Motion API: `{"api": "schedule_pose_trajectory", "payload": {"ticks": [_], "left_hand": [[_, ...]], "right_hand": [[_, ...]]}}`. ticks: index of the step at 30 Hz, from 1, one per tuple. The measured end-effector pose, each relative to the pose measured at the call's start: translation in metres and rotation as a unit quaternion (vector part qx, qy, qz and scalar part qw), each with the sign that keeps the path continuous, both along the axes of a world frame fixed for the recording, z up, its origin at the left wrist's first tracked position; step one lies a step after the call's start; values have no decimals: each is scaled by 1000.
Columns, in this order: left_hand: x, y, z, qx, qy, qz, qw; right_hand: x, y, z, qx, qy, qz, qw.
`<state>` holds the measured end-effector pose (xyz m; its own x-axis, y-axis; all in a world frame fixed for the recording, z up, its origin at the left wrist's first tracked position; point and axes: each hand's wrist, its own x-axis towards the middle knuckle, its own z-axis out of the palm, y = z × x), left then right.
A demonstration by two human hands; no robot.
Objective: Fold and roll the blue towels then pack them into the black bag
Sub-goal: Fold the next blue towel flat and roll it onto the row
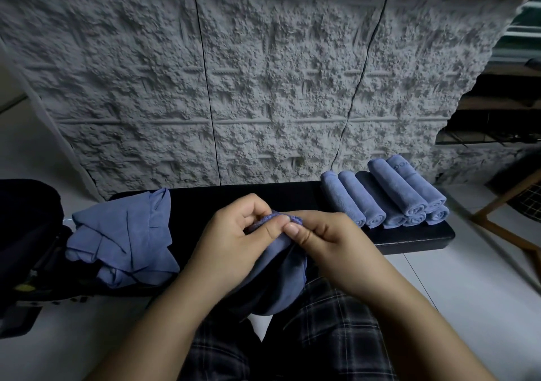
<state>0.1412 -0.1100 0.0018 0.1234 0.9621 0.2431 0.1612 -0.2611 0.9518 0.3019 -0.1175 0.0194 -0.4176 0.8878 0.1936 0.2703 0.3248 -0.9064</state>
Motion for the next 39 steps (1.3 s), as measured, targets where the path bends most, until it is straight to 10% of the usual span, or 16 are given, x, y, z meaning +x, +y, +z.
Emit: {"api": "schedule_pose_trajectory", "payload": {"ticks": [13, 19, 26, 34, 39], "left_hand": [[-37, 39, 31, 85, 260, -127, 954], [-68, 38, 53, 188, 490, 6, 851], [-116, 34, 83, 328, 682, 27, 654], [-116, 29, 119, 215, 586, 170, 763], [-121, 28, 133, 181, 604, 265, 729]], "right_hand": [[17, 41, 22, 19, 86, -221, 971], [34, 72, 20, 13, 135, -312, 940], [66, 77, 35, -10, 148, -381, 912], [72, 79, 61, -3, 78, -390, 918], [63, 73, 84, 64, 53, -372, 925]]}}
